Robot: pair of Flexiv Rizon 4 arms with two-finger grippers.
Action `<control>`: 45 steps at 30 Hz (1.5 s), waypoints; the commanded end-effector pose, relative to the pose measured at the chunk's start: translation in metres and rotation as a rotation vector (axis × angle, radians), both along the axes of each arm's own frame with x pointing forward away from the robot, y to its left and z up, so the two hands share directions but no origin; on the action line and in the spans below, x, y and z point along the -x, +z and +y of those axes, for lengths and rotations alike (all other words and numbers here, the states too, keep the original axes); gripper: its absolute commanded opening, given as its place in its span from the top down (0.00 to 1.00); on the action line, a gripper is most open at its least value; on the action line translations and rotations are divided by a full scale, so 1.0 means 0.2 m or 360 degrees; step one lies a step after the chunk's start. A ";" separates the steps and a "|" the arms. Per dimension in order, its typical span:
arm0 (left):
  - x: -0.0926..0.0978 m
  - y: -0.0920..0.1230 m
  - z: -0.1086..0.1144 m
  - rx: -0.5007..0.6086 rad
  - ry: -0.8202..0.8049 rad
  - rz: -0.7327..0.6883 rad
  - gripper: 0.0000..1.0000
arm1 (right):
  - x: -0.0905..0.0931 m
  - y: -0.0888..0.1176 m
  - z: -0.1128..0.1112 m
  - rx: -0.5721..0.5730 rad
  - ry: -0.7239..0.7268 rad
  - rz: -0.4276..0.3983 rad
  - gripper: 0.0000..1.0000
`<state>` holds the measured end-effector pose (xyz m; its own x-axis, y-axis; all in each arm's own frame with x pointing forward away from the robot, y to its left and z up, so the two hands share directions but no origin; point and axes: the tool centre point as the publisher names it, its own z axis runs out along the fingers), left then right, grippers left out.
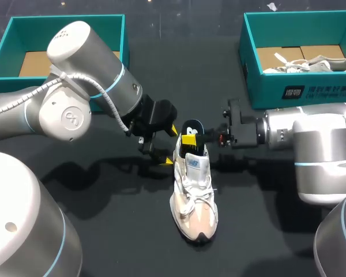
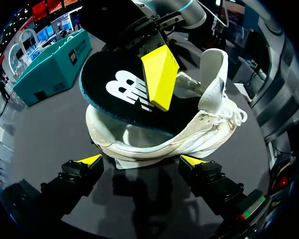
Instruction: Take the shoe out of the shoebox, open the shoe tongue, remove and reinsert the insole, then place the shoe into the shoebox
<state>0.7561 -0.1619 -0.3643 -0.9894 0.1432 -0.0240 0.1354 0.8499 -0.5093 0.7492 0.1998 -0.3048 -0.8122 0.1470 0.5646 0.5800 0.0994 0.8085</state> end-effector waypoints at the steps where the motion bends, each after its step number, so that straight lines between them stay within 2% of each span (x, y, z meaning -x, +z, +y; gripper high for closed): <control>1: 0.00 -0.01 0.00 0.0002 0.0001 -0.0002 0.00 | 0.01 0.05 -0.05 0.0032 -0.0022 -0.0003 0.71; 4: 0.00 -0.01 0.00 0.0002 0.0001 -0.0002 0.00 | 0.00 0.04 -0.07 0.0031 -0.0042 0.0011 0.75; 6: 0.00 -0.01 0.00 0.0002 0.0001 -0.0002 0.00 | 0.00 0.02 -0.07 0.0028 -0.0040 0.0032 1.00; 12: 0.00 -0.01 0.00 0.0002 0.0001 -0.0002 0.00 | 0.00 -0.05 -0.04 0.0012 0.0008 0.0121 1.00; 20: 0.00 -0.01 0.00 0.0002 0.0001 -0.0002 0.00 | 0.07 -0.14 -0.01 0.0005 0.0084 0.0298 1.00; 24: 0.00 -0.01 0.00 0.0002 0.0001 -0.0002 0.00 | 0.09 -0.15 -0.02 0.0025 0.0099 0.0361 1.00; 27: 0.00 -0.01 0.00 0.0002 0.0001 -0.0002 0.00 | 0.09 -0.15 -0.02 0.0034 0.0093 0.0345 1.00; 28: 0.00 -0.01 0.00 0.0002 0.0001 -0.0002 0.00 | 0.09 -0.15 -0.02 0.0034 0.0089 0.0331 0.91; 29: 0.00 -0.01 0.00 0.0002 0.0001 -0.0002 0.00 | 0.09 -0.14 -0.02 0.0036 0.0088 0.0313 0.77; 31: 0.00 -0.01 0.00 0.0002 0.0001 -0.0002 0.00 | 0.08 -0.12 -0.02 0.0039 0.0076 0.0280 0.71; 32: 0.00 -0.01 0.00 0.0002 0.0001 -0.0002 0.00 | 0.07 -0.10 -0.02 0.0040 0.0074 0.0259 0.64; 36: 0.00 -0.01 0.00 0.0002 0.0001 -0.0002 0.00 | 0.02 -0.06 -0.04 0.0056 0.0064 0.0196 0.66; 39: 0.00 -0.01 0.00 0.0002 0.0001 -0.0002 0.00 | -0.01 -0.03 -0.05 0.0063 0.0060 0.0166 0.74; 41: 0.00 -0.01 0.00 0.0002 0.0001 -0.0002 0.00 | -0.01 -0.03 -0.05 0.0065 0.0058 0.0163 0.86; 42: 0.00 -0.01 0.00 0.0002 0.0001 -0.0002 0.00 | -0.02 -0.03 -0.05 0.0065 0.0058 0.0163 0.96; 43: 0.00 -0.01 0.00 0.0002 0.0001 -0.0002 0.00 | -0.02 -0.03 -0.06 0.0064 0.0060 0.0171 1.00; 45: 0.00 -0.01 0.00 0.0002 0.0001 -0.0002 0.00 | -0.03 -0.04 -0.05 0.0062 0.0073 0.0192 1.00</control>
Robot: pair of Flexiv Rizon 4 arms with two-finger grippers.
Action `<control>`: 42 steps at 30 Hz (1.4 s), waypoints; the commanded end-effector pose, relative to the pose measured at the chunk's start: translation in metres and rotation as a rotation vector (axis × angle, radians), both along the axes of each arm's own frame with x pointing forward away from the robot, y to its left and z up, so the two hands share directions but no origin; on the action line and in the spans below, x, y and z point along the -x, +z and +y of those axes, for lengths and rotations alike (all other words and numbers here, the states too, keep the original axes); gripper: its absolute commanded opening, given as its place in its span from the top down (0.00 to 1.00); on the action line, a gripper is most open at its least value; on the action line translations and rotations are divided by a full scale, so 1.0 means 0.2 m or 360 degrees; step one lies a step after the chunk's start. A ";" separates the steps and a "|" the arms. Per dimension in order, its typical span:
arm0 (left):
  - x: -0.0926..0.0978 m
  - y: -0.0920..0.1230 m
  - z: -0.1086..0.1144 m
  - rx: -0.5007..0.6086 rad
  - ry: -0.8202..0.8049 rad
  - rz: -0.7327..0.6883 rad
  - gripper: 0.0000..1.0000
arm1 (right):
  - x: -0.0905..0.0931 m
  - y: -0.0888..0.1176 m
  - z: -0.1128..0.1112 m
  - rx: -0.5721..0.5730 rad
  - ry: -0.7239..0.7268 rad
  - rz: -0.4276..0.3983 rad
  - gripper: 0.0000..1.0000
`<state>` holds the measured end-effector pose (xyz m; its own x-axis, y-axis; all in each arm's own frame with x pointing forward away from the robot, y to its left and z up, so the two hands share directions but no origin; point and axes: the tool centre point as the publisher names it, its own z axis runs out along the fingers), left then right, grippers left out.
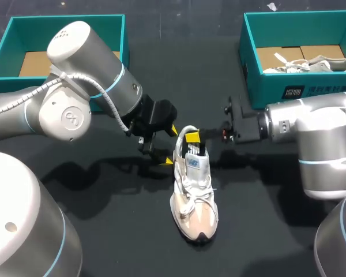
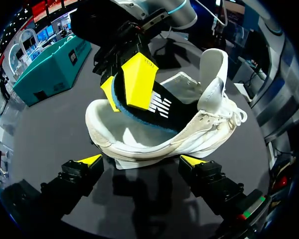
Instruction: Take the shoe out of the shoebox, open the shoe tongue, remove and reinsert the insole, then place the shoe into the shoebox
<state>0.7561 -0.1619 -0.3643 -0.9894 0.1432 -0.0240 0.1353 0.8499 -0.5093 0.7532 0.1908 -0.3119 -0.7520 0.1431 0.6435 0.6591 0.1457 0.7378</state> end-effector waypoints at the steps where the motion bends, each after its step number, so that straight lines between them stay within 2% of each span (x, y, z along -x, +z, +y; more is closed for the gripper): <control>1: 0.00 -0.01 0.00 0.0002 0.0001 -0.0002 0.00 | -0.01 -0.02 0.00 0.0006 0.0032 0.0037 1.00; 13: 0.00 -0.01 0.00 0.0002 0.0001 -0.0002 0.00 | 0.08 -0.14 0.05 -0.0016 0.0103 0.0230 1.00; 18: 0.00 -0.01 0.00 0.0002 0.0001 -0.0002 0.00 | 0.11 -0.14 0.06 -0.0015 0.0080 0.0198 1.00; 19: 0.00 -0.01 0.00 0.0002 0.0001 -0.0002 0.00 | 0.11 -0.14 0.06 -0.0012 0.0076 0.0183 0.93; 20: 0.00 -0.01 0.00 0.0002 0.0001 -0.0002 0.00 | 0.10 -0.13 0.05 -0.0004 0.0074 0.0166 0.75; 21: 0.00 -0.01 0.00 0.0002 0.0001 -0.0002 0.00 | 0.10 -0.12 0.05 0.0002 0.0071 0.0148 0.67; 24: -0.01 0.02 -0.02 0.0023 -0.0015 -0.0013 0.00 | 0.09 -0.08 0.05 0.0023 0.0070 0.0097 0.57; 32: -0.05 0.09 -0.06 0.0064 -0.0064 -0.0067 0.00 | 0.10 0.00 0.03 0.0096 0.0043 0.0029 0.53; 42: -0.09 0.16 -0.01 0.0102 -0.0094 -0.0098 0.00 | 0.11 0.03 -0.02 0.0183 0.0009 0.0073 0.54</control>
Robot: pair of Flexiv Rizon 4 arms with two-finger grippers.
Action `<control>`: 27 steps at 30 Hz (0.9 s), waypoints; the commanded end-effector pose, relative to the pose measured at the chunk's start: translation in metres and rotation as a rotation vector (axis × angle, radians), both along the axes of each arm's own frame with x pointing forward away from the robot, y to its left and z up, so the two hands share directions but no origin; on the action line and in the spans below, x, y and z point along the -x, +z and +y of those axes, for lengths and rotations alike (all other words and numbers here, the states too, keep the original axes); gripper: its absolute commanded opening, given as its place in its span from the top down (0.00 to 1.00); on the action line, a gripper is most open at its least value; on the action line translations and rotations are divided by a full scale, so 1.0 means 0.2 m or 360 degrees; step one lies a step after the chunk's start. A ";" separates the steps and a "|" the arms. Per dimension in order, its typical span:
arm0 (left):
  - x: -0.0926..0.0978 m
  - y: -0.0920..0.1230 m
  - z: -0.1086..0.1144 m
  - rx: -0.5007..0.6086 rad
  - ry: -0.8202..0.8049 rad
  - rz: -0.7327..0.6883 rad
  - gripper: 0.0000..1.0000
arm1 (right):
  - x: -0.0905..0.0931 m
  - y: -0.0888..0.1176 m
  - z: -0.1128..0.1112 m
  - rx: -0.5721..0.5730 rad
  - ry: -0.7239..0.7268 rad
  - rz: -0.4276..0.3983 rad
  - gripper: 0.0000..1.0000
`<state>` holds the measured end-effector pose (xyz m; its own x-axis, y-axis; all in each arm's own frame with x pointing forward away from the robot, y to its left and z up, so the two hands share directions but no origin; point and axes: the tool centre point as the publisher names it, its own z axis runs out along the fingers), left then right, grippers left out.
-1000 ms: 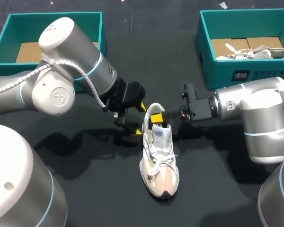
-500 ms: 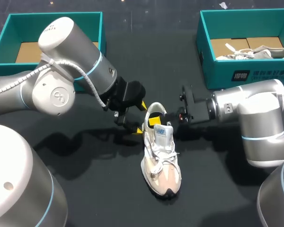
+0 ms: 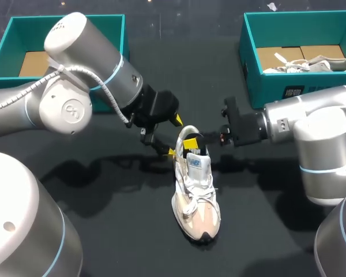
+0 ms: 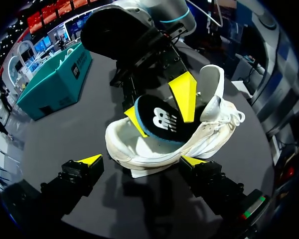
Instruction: Take the shoe out of the shoebox, open the shoe tongue, remove and reinsert the insole, then place the shoe into the shoebox
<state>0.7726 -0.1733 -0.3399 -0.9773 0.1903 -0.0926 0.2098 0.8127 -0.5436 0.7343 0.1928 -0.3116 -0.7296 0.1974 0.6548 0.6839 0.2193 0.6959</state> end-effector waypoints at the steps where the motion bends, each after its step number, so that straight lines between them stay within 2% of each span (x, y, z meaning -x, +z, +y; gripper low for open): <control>1: -0.02 0.05 0.06 0.0022 -0.0021 -0.0004 0.00 | 0.02 0.03 -0.04 0.0042 -0.0008 0.0024 0.54; 14: -0.07 0.21 0.25 0.0052 -0.0142 -0.0059 0.00 | -0.03 0.00 -0.16 0.0118 -0.0059 0.0115 0.54; 27: -0.09 0.39 0.46 0.0042 -0.0308 -0.0051 0.00 | -0.05 0.02 -0.31 0.0323 -0.0145 0.0265 0.54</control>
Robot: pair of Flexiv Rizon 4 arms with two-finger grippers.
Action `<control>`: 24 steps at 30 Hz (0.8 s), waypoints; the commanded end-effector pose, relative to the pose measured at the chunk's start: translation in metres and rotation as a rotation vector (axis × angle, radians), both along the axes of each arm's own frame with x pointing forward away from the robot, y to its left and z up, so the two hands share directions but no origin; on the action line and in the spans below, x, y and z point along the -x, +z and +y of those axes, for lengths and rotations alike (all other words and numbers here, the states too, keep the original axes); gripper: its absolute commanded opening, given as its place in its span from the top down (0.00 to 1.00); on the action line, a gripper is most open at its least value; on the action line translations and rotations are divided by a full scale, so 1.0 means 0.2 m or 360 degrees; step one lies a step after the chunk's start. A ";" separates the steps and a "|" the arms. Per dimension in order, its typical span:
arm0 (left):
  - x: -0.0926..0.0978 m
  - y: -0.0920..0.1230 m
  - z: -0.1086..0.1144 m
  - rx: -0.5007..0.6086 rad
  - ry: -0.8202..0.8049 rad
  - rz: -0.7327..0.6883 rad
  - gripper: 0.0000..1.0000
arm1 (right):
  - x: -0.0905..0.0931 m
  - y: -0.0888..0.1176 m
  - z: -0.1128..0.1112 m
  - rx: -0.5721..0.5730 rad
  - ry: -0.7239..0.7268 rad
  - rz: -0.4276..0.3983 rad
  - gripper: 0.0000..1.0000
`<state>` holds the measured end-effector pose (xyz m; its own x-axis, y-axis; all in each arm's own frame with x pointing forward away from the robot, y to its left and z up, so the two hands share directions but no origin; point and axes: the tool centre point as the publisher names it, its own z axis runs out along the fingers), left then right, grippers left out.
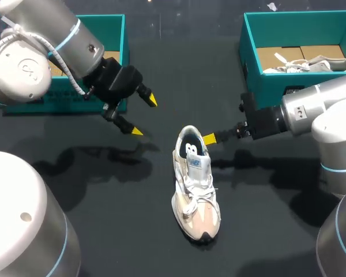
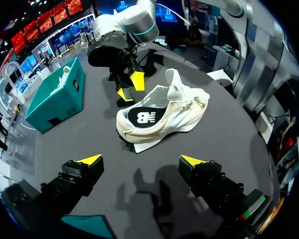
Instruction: Take the shoe out of the shoebox, open the shoe tongue, remove and reinsert the insole, then place the shoe into the shoebox
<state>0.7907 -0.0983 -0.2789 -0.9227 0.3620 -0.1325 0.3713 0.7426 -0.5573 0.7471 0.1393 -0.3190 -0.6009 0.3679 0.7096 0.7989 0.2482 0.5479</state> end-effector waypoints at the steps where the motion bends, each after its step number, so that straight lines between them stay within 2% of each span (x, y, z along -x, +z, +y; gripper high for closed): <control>1: 0.00 0.10 0.11 -0.0019 -0.0031 -0.0001 0.00 | 0.01 0.06 -0.06 0.0092 -0.0003 0.0043 0.54; 12: -0.05 0.21 0.34 -0.0098 -0.0019 -0.0049 0.00 | 0.01 0.13 -0.18 0.0298 -0.0046 0.0171 0.54; 24: -0.09 0.32 0.56 -0.0127 0.0044 -0.0047 0.00 | -0.03 0.20 -0.38 0.0498 -0.0129 0.0321 0.55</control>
<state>0.8117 0.0030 -0.2228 -0.9284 0.3500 -0.1249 0.3644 0.7910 -0.4915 0.7534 0.0730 -0.2940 -0.4277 0.5995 0.6765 0.9039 0.2791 0.3241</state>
